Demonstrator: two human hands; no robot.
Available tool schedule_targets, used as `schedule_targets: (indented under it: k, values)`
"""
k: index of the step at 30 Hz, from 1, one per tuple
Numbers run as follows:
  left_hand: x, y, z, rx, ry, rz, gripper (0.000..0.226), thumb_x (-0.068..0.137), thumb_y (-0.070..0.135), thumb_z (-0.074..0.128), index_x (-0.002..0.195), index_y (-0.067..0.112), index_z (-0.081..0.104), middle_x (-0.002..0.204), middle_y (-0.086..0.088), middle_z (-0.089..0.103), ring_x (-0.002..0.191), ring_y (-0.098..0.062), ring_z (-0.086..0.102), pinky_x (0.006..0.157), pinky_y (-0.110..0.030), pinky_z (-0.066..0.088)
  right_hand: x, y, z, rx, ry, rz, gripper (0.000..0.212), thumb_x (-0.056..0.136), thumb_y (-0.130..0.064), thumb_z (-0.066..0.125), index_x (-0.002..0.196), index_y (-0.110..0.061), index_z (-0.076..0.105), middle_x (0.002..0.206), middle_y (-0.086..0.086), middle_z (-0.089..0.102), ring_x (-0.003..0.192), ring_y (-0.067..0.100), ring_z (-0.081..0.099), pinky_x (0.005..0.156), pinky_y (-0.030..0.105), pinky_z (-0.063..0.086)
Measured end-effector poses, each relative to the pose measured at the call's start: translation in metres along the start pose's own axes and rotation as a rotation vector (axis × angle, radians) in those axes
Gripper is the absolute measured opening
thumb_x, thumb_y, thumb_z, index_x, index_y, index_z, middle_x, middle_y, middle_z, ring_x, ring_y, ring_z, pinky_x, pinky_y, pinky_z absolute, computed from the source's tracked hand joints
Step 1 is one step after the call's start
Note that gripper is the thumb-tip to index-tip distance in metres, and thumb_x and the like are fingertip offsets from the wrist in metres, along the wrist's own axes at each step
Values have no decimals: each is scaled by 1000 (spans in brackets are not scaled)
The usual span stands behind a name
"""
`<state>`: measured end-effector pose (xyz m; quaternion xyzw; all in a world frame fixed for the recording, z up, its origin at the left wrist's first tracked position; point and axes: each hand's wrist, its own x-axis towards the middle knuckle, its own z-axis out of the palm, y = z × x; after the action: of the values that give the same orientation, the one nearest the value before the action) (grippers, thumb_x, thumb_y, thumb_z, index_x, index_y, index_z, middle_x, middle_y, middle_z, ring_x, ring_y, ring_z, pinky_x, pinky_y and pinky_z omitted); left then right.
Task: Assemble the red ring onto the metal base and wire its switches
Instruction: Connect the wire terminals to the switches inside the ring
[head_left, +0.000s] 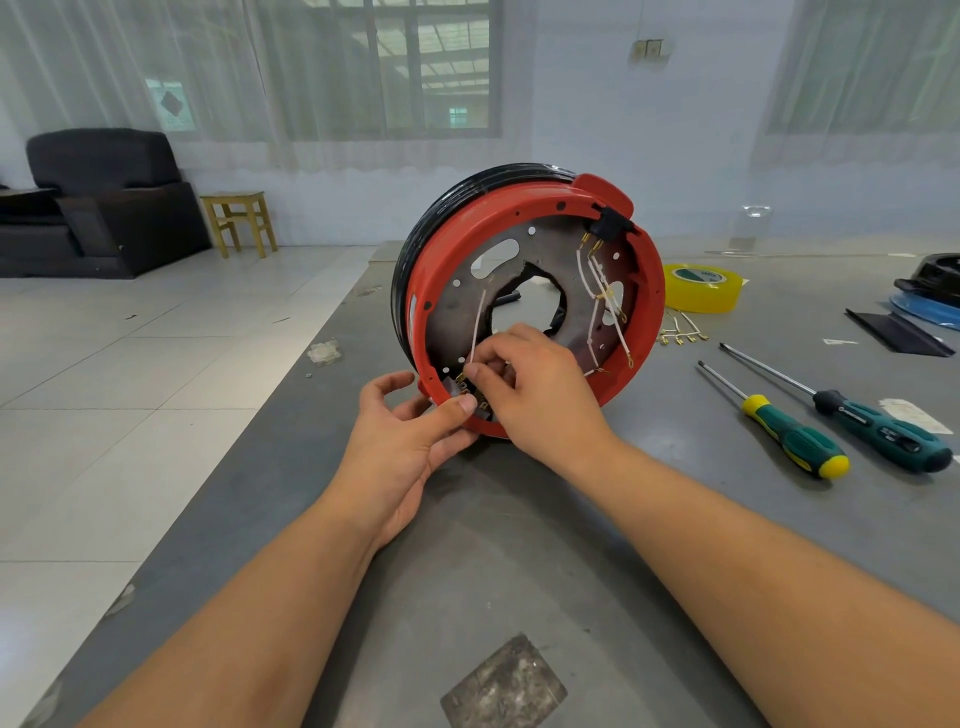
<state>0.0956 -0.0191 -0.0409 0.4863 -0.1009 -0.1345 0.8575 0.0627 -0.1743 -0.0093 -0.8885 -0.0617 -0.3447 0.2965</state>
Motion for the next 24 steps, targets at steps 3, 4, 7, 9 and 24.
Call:
schedule_targets:
  k: [3, 4, 7, 9, 24]
  values:
    - [1, 0, 0, 24, 15, 1, 73, 77, -3, 85, 129, 20, 39, 123, -25, 71, 105, -37, 76, 80, -42, 65, 1, 1, 0, -20, -12, -31, 10, 98, -25, 64, 93, -18, 69, 92, -8, 55, 79, 13, 56, 72, 45, 53]
    - [1, 0, 0, 25, 16, 1, 74, 75, -1, 86, 128, 20, 39, 124, -25, 70, 105, -37, 76, 80, -42, 65, 1, 1, -1, -23, -15, -39, 10, 98, -24, 63, 93, -17, 68, 92, -8, 55, 80, 13, 56, 72, 45, 53]
    - [0, 0, 1, 22, 11, 2, 81, 67, 5, 89, 132, 18, 42, 123, -23, 71, 104, -36, 77, 79, -41, 65, 1, 1, -1, -27, -26, -53, 10, 99, -21, 61, 93, -15, 67, 94, -6, 55, 81, 15, 56, 73, 45, 53]
    - [0, 0, 1, 22, 6, 0, 79, 71, 3, 87, 136, 19, 45, 120, -19, 74, 102, -33, 78, 77, -39, 65, 1, 1, -2, -29, -26, -53, 10, 100, -19, 61, 93, -14, 67, 94, -4, 55, 80, 15, 55, 74, 43, 52]
    - [1, 1, -2, 45, -24, -13, 74, 72, 3, 86, 137, 16, 53, 101, -9, 81, 100, -30, 78, 74, -34, 65, 3, -1, -7, -32, -75, -72, 11, 100, -17, 60, 95, -11, 67, 95, -1, 54, 83, 19, 56, 75, 46, 51]
